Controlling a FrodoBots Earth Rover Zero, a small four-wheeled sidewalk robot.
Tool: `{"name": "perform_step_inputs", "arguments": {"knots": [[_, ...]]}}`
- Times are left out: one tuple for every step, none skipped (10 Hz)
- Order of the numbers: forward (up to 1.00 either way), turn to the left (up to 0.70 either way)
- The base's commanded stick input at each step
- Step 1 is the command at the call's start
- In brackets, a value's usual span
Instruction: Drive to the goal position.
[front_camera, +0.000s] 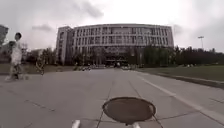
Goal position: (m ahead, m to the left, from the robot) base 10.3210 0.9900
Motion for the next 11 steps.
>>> {"name": "perform_step_inputs", "arguments": {"knots": [[0.70, 0.00], [0.70, 0.00], [0.70, 0.00], [0.70, 0.00], [0.70, 0.00], [0.70, 0.00], [0.70, 0.00], [0.70, 0.00], [0.70, 0.00], [0.70, 0.00], [0.70, 0.00]]}}
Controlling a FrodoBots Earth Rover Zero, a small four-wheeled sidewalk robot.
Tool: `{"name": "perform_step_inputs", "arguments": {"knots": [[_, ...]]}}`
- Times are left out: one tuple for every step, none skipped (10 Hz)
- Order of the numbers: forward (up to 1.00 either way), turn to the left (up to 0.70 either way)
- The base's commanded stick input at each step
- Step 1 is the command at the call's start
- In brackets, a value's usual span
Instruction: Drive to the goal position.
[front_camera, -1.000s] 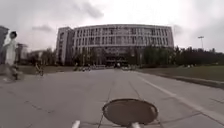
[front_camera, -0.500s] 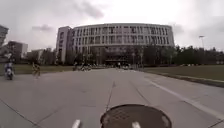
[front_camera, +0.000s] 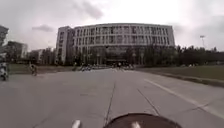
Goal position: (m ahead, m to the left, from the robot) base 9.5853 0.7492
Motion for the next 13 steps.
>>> {"name": "perform_step_inputs", "arguments": {"knots": [[0.70, 0.00], [0.70, 0.00], [0.70, 0.00], [0.70, 0.00], [0.70, 0.00], [0.70, 0.00], [0.70, 0.00], [0.70, 0.00], [0.70, 0.00], [0.70, 0.00], [0.70, 0.00], [0.70, 0.00], [0.70, 0.00]]}}
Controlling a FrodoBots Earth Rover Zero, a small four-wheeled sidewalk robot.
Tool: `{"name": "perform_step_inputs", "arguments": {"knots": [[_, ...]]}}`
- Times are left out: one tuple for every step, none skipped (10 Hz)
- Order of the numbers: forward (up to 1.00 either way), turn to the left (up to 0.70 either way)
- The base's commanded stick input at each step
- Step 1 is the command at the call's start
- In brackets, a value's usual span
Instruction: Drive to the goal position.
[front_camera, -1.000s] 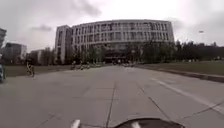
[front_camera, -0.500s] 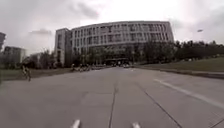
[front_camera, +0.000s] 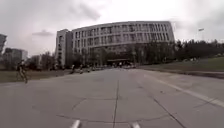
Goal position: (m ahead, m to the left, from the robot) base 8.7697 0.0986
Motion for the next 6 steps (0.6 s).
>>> {"name": "perform_step_inputs", "arguments": {"knots": [[0.70, 0.00], [0.70, 0.00], [0.70, 0.00], [0.70, 0.00], [0.70, 0.00], [0.70, 0.00]]}}
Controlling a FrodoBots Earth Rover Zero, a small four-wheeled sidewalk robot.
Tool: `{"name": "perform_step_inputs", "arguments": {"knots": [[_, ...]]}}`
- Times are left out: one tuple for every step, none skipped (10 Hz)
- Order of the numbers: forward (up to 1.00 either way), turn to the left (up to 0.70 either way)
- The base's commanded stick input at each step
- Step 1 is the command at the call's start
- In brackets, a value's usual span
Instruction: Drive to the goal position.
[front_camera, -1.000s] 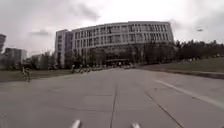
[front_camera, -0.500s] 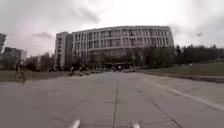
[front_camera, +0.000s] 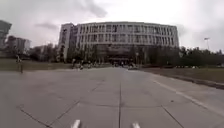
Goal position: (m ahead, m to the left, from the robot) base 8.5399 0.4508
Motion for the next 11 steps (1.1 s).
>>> {"name": "perform_step_inputs", "arguments": {"knots": [[0.70, 0.00], [0.70, 0.00], [0.70, 0.00], [0.70, 0.00], [0.70, 0.00], [0.70, 0.00], [0.70, 0.00], [0.70, 0.00], [0.70, 0.00], [0.70, 0.00], [0.70, 0.00]]}}
